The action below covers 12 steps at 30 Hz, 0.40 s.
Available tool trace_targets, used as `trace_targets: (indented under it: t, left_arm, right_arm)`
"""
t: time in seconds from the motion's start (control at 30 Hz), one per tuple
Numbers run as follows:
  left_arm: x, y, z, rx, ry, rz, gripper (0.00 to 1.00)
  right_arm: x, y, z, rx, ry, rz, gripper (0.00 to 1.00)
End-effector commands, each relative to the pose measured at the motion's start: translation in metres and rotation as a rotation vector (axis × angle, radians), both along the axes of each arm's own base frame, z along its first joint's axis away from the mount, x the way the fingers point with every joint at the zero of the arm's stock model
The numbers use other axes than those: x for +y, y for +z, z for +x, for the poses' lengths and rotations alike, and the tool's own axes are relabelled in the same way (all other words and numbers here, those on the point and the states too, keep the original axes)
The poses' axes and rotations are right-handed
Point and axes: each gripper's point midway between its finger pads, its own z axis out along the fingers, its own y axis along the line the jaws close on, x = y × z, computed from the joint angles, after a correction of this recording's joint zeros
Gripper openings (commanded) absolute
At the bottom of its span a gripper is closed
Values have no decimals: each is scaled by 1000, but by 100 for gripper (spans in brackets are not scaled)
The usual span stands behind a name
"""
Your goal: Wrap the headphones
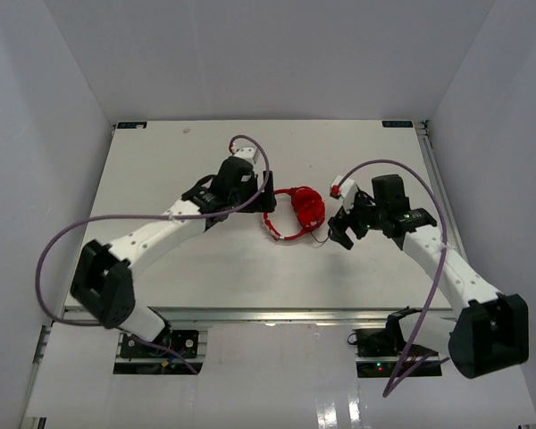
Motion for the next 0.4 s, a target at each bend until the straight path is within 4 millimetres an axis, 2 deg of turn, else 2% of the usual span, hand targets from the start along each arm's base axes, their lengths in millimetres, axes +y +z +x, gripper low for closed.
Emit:
trace_targets:
  t: [0.0, 0.03, 0.07, 0.1, 0.2, 0.27, 0.37]
  left_arm:
    - [5, 55, -61, -203, -233, -209, 98]
    - [9, 65, -75, -248, -261, -255, 98]
    - [14, 84, -90, -314, -291, -314, 98]
    - [18, 91, -102, -354, -315, -351, 98]
    - [34, 91, -135, -419, -362, -413, 98]
    - [41, 84, -143, -422, -351, -419, 98]
    - [46, 74, -146, -404, -334, -415, 98]
  right_arm:
    - [-32, 29, 10, -162, -252, 57, 90]
    - [-40, 35, 14, -205, -319, 72, 90]
    - [-49, 38, 18, -248, -382, 79, 90]
    - [-58, 49, 19, -305, -448, 104, 90]
    - [-88, 56, 21, -396, -655, 120, 90]
    - [-103, 57, 19, -432, -732, 111, 90]
    - [-109, 49, 14, -417, -774, 107, 90]
